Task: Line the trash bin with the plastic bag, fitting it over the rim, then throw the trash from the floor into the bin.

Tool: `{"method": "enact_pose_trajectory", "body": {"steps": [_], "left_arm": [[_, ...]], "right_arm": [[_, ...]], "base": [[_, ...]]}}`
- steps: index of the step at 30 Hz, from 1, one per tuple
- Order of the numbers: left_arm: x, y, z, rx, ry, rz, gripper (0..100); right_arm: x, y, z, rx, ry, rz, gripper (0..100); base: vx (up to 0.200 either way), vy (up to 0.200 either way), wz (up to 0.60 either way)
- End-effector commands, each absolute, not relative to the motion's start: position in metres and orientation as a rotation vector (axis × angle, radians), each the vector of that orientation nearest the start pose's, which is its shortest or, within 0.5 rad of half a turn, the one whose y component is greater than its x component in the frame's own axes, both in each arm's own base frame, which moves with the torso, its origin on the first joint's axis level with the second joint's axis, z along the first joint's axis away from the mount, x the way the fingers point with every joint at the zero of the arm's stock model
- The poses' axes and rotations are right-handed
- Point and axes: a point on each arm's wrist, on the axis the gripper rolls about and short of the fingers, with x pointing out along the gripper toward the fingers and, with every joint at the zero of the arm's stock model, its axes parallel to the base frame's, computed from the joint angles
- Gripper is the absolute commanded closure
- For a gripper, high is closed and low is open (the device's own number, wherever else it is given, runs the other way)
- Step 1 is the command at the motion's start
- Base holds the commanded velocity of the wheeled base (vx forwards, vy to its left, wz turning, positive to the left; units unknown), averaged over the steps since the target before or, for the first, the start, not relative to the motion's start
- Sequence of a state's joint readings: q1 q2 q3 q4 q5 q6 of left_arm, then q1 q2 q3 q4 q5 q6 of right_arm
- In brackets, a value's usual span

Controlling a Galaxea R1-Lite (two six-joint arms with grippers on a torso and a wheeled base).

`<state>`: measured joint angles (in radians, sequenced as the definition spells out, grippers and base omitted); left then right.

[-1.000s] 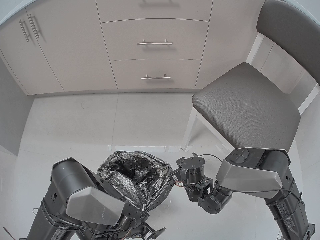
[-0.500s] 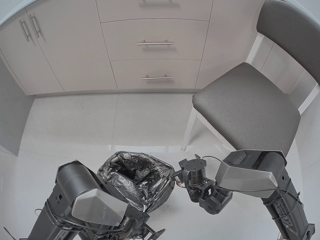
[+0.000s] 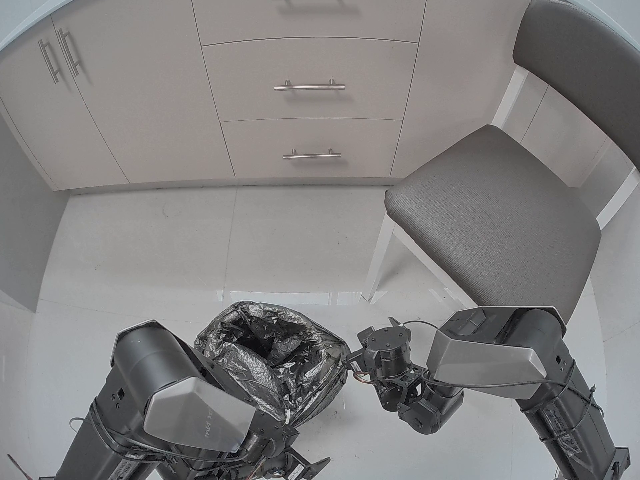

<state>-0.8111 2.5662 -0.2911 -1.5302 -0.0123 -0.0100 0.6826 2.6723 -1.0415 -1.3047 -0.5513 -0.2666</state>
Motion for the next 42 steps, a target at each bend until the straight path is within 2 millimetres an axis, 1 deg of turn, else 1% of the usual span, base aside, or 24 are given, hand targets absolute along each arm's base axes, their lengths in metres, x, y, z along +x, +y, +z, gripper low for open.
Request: {"method": "enact_pose_trajectory", "body": {"steps": [1, 6, 9, 10, 11, 13, 14, 15, 16, 18, 22, 28, 31, 35, 36, 37, 38, 42], "left_arm": [[0.187, -0.196, -0.089, 0.288, 0.713, -0.777, 0], [0.184, -0.194, -0.087, 0.293, 0.719, -0.775, 0], [0.183, -0.192, -0.084, 0.292, 0.720, -0.775, 0], [0.183, -0.192, -0.083, 0.291, 0.719, -0.776, 0], [0.183, -0.192, -0.082, 0.291, 0.719, -0.776, 0], [0.181, -0.191, -0.078, 0.290, 0.714, -0.781, 0], [0.181, -0.191, -0.078, 0.288, 0.715, -0.781, 0], [0.181, -0.191, -0.076, 0.286, 0.709, -0.783, 0], [0.181, -0.191, -0.075, 0.284, 0.707, -0.783, 0], [0.180, -0.190, -0.072, 0.278, 0.708, -0.781, 0], [0.178, -0.190, -0.066, 0.268, 0.697, -0.787, 0], [0.178, -0.191, -0.051, 0.245, 0.655, -0.788, 0], [0.185, -0.190, -0.044, 0.228, 0.622, -0.770, 0], [0.212, -0.176, -0.036, 0.183, 0.568, -0.672, 0], [0.212, -0.176, -0.036, 0.183, 0.568, -0.672, 0], [0.226, -0.168, -0.032, 0.159, 0.539, -0.623, 0], [0.231, -0.165, -0.029, 0.150, 0.523, -0.602, 0], [0.248, -0.152, -0.024, 0.125, 0.491, -0.533, 0]], "right_arm": [[0.330, 0.259, -0.078, -0.464, 0.258, 0.178, 0], [0.322, 0.259, -0.079, -0.484, 0.270, 0.214, 0], [0.318, 0.261, -0.072, -0.480, 0.251, 0.229, 0], [0.314, 0.265, -0.063, -0.466, 0.226, 0.240, 0], [0.314, 0.267, -0.060, -0.462, 0.219, 0.243, 0], [0.308, 0.273, -0.038, -0.438, 0.175, 0.260, 0], [0.307, 0.274, -0.036, -0.435, 0.171, 0.262, 0], [0.302, 0.277, -0.025, -0.426, 0.152, 0.274, 0], [0.298, 0.279, -0.019, -0.426, 0.143, 0.282, 0], [0.292, 0.282, -0.013, -0.430, 0.133, 0.294, 0], [0.286, 0.286, -0.006, -0.429, 0.117, 0.308, 0], [0.286, 0.288, -0.004, -0.424, 0.110, 0.310, 0], [0.289, 0.289, -0.005, -0.420, 0.106, 0.304, 0], [0.289, 0.288, -0.008, -0.423, 0.112, 0.304, 0], [0.289, 0.288, -0.008, -0.423, 0.112, 0.304, 0], [0.289, 0.288, -0.009, -0.419, 0.108, 0.301, 0], [0.289, 0.288, -0.009, -0.417, 0.105, 0.301, 0], [0.289, 0.288, -0.012, -0.418, 0.106, 0.301, 0]], "base": [[0.000, 0.000, 0.00], [0.000, 0.000, 0.00], [0.000, 0.000, 0.00], [0.000, 0.000, 0.00], [0.000, 0.000, 0.00], [0.000, 0.000, 0.00], [0.000, 0.000, 0.00], [0.000, 0.000, 0.00], [0.000, 0.000, 0.00], [0.000, 0.000, 0.00], [0.000, 0.000, 0.00], [0.000, 0.000, 0.00], [0.000, 0.000, 0.00], [0.000, 0.000, 0.00], [0.000, 0.000, 0.00], [0.000, 0.000, 0.00], [0.000, 0.000, 0.00], [0.000, 0.000, 0.00]]}}
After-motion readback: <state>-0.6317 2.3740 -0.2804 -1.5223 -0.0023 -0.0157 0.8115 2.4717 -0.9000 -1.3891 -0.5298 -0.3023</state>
